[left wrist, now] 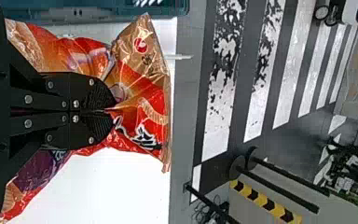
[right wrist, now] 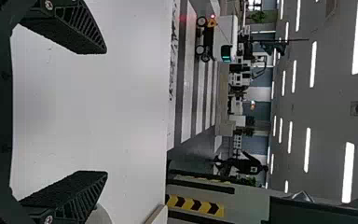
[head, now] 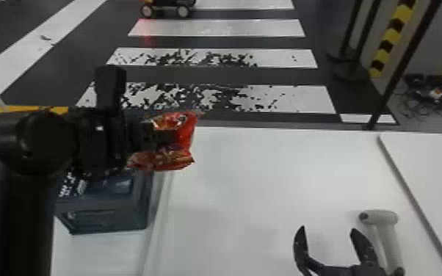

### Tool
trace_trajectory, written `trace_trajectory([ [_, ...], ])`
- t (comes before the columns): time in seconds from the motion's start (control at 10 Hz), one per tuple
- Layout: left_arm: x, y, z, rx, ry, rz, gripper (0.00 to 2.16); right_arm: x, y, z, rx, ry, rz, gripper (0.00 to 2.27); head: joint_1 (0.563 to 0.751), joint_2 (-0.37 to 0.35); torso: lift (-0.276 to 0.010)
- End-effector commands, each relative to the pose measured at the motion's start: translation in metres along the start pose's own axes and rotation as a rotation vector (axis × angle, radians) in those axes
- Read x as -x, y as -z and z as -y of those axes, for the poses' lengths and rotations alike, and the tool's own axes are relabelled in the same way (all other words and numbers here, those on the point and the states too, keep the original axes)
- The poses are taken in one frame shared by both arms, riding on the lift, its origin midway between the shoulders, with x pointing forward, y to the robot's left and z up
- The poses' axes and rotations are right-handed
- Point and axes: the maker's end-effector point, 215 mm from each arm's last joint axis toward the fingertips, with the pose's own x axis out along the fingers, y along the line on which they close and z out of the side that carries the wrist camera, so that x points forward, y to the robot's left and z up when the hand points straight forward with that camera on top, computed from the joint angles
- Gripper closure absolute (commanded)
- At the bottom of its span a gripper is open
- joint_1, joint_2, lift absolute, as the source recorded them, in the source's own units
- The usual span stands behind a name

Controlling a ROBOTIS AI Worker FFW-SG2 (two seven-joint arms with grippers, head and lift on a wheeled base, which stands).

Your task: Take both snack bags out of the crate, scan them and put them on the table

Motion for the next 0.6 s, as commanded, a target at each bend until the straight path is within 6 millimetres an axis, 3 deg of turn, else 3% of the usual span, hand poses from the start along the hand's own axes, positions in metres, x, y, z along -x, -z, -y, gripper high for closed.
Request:
trace_trajectory([
  [0.0, -0.006, 0.014, 0.029, 0.001, 0.036, -0.010, 2.14, 0.000, 0.000, 0.000, 0.002, 0.000, 0.000, 0.07, 0.695, 0.027, -0.094],
  [0.2, -0.015, 0.032, 0.072, 0.000, 0.089, -0.022, 2.14, 0.000, 0.001, 0.000, 0.001, 0.000, -0.002, 0.07, 0.695, -0.025, -0.094],
  [0.5, -0.029, 0.051, 0.107, -0.032, 0.087, 0.021, 2.14, 0.000, -0.001, 0.002, -0.001, 0.006, 0.005, 0.07, 0.695, -0.085, -0.094],
])
